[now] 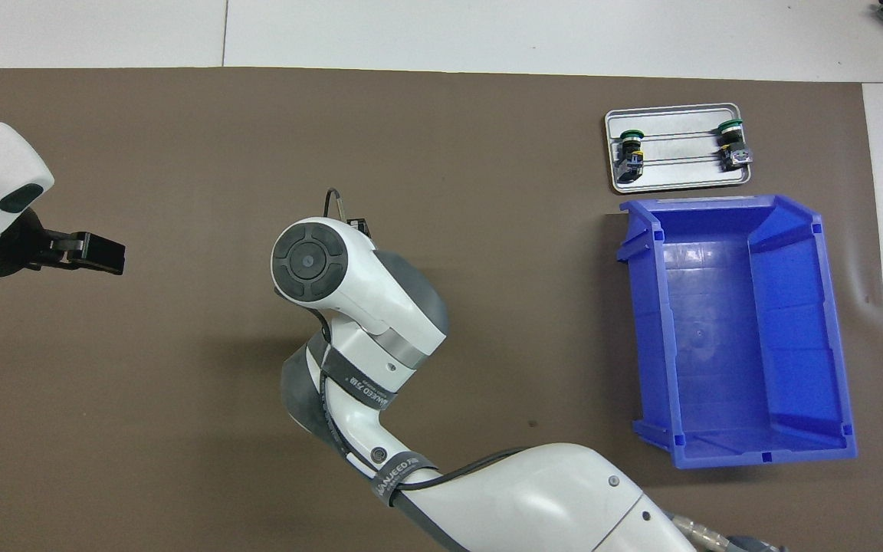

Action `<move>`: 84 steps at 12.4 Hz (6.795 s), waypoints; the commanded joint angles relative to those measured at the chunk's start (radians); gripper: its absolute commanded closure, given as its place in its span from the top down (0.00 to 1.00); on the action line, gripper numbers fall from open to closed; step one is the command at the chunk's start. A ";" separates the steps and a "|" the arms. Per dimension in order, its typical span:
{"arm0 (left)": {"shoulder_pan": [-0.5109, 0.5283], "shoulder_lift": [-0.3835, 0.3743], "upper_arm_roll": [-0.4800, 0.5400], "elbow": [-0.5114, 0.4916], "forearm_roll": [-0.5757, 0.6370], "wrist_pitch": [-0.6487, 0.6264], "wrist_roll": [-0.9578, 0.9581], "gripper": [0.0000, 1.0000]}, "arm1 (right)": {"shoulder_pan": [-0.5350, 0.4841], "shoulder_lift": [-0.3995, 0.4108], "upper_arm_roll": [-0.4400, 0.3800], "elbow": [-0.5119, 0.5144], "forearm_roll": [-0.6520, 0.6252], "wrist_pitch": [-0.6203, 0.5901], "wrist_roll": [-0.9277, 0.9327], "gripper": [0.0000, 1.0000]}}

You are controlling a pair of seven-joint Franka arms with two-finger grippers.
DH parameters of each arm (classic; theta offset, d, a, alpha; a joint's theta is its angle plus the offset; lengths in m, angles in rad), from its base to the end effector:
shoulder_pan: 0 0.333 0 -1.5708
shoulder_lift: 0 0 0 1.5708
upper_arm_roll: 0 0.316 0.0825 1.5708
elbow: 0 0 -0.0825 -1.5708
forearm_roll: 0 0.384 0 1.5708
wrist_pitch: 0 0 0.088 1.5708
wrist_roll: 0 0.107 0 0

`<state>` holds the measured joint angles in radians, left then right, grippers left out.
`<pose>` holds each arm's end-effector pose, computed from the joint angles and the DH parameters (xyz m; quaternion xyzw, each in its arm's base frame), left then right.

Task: Place and press button with both arms
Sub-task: 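Lower the button onto the table with the right gripper while the left gripper approaches, then retract the right gripper over the bin while the left gripper reaches the button, then close the left gripper on the green-topped button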

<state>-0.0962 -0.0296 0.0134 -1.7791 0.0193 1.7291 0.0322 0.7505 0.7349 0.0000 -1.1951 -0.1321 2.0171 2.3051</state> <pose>0.5497 -0.0438 0.5555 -0.9982 0.0591 0.0100 0.0096 0.5602 0.5118 0.3559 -0.7287 0.6807 -0.0625 0.0408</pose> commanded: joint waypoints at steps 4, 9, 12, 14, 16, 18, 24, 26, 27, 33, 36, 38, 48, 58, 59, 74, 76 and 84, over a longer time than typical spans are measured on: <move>-0.016 -0.030 -0.018 -0.034 -0.002 0.065 0.023 1.00 | 0.013 -0.052 0.006 -0.146 -0.009 0.095 -0.022 0.00; -0.020 -0.029 -0.018 -0.048 -0.002 0.145 0.337 1.00 | 0.017 -0.100 0.008 -0.259 -0.011 0.106 -0.076 0.00; -0.049 -0.030 -0.020 -0.080 -0.013 0.231 0.611 1.00 | 0.020 -0.103 0.008 -0.259 -0.020 0.091 -0.096 0.05; -0.092 -0.030 -0.020 -0.088 -0.027 0.237 0.753 1.00 | 0.018 -0.104 0.006 -0.259 -0.020 0.086 -0.101 0.25; -0.141 -0.046 -0.021 -0.114 -0.035 0.236 0.924 1.00 | 0.018 -0.106 0.006 -0.259 -0.020 0.074 -0.101 0.41; -0.158 -0.050 -0.021 -0.118 -0.099 0.227 1.157 1.00 | 0.007 -0.130 0.008 -0.265 -0.017 0.072 -0.102 0.55; -0.181 -0.078 -0.021 -0.128 -0.121 0.057 1.309 1.00 | -0.083 -0.384 0.011 -0.499 0.029 0.069 -0.273 0.70; -0.203 -0.084 -0.021 -0.129 -0.121 0.041 1.287 1.00 | -0.127 -0.490 0.009 -0.602 0.081 0.066 -0.440 0.73; -0.203 -0.084 -0.021 -0.128 -0.119 0.040 1.289 1.00 | -0.146 -0.529 0.011 -0.630 0.089 0.058 -0.493 0.79; -0.330 -0.084 -0.032 -0.181 -0.107 0.229 1.086 0.93 | -0.304 -0.721 0.009 -0.693 0.132 -0.049 -0.969 0.82; -0.373 -0.024 -0.033 -0.190 -0.107 0.306 1.051 0.92 | -0.406 -0.801 0.009 -0.692 0.132 -0.116 -1.298 0.99; -0.419 0.040 -0.032 -0.190 -0.107 0.389 0.994 0.92 | -0.462 -0.815 0.000 -0.673 0.132 -0.156 -1.493 0.99; -0.485 0.287 -0.032 -0.198 -0.107 0.698 0.930 0.92 | -0.709 -0.741 -0.005 -0.390 0.131 -0.270 -1.970 1.00; -0.517 0.346 -0.030 -0.319 -0.105 0.825 0.922 0.92 | -0.731 -0.761 -0.009 -0.397 0.118 -0.397 -2.146 1.00; -0.523 0.346 -0.030 -0.336 -0.105 0.848 0.922 0.92 | -0.732 -0.764 -0.009 -0.406 0.118 -0.397 -2.167 1.00; -0.527 0.361 -0.030 -0.321 -0.105 0.937 0.927 0.30 | -0.734 -0.799 -0.009 -0.439 0.134 -0.433 -2.245 1.00; -0.525 0.361 -0.029 -0.319 -0.105 0.937 0.925 0.24 | -0.734 -0.799 -0.009 -0.442 0.134 -0.432 -2.233 1.00; -0.496 0.381 -0.030 -0.183 -0.122 0.934 0.847 0.13 | -0.731 -0.805 -0.009 -0.446 0.134 -0.439 -2.190 1.00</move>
<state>-0.6060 0.3320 -0.0167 -2.0072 -0.0955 2.6559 0.9261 0.0326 -0.0442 -0.0143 -1.6144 -0.0184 1.5814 0.0991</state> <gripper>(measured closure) 0.665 0.000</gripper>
